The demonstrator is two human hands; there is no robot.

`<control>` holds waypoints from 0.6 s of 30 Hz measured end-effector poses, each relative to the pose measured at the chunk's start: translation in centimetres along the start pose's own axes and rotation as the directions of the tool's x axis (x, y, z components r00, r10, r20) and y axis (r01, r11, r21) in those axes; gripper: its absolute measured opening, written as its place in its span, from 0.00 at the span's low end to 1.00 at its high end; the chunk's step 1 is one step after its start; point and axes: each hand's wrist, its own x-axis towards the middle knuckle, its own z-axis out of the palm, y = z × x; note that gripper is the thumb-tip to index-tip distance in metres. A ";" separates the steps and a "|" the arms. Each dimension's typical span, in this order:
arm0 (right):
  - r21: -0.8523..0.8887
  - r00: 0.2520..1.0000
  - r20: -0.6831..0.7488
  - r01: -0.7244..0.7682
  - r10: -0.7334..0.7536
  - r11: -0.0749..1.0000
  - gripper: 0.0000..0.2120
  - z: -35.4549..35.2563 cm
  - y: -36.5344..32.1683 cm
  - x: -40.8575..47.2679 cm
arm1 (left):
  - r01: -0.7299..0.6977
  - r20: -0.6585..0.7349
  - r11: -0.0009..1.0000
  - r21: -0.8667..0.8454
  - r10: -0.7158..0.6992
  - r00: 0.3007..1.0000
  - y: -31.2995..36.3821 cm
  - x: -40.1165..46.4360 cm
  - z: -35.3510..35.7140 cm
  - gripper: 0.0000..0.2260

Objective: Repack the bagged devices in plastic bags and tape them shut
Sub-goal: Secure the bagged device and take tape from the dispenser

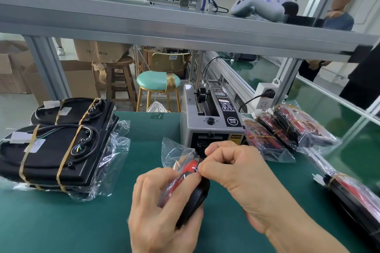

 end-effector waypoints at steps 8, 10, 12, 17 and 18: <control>-0.005 0.999 0.002 0.036 -0.036 0.999 0.08 -0.1 0.2 -0.1 | -0.004 -0.036 1.000 0.024 0.005 0.999 0.1 -0.2 0.3 0.07; -0.011 0.999 0.000 0.033 -0.033 0.999 0.07 -0.1 0.3 0.1 | -0.013 -0.040 0.999 0.036 0.015 0.999 0.1 -0.3 0.4 0.07; -0.016 1.000 -0.004 0.030 -0.030 0.999 0.07 -0.2 0.4 0.1 | -0.025 -0.049 0.999 0.035 0.027 0.998 0.0 -0.4 0.5 0.07; 0.101 0.998 0.004 -0.064 0.064 0.993 0.07 -0.5 0.5 0.2 | -0.021 -0.081 1.000 -0.019 0.020 0.997 -0.1 -0.6 0.7 0.13; 0.157 0.996 -0.006 -0.092 0.094 0.983 0.10 -0.8 0.8 0.3 | -0.018 -0.099 1.000 -0.022 0.016 0.995 0.0 -0.7 0.8 0.14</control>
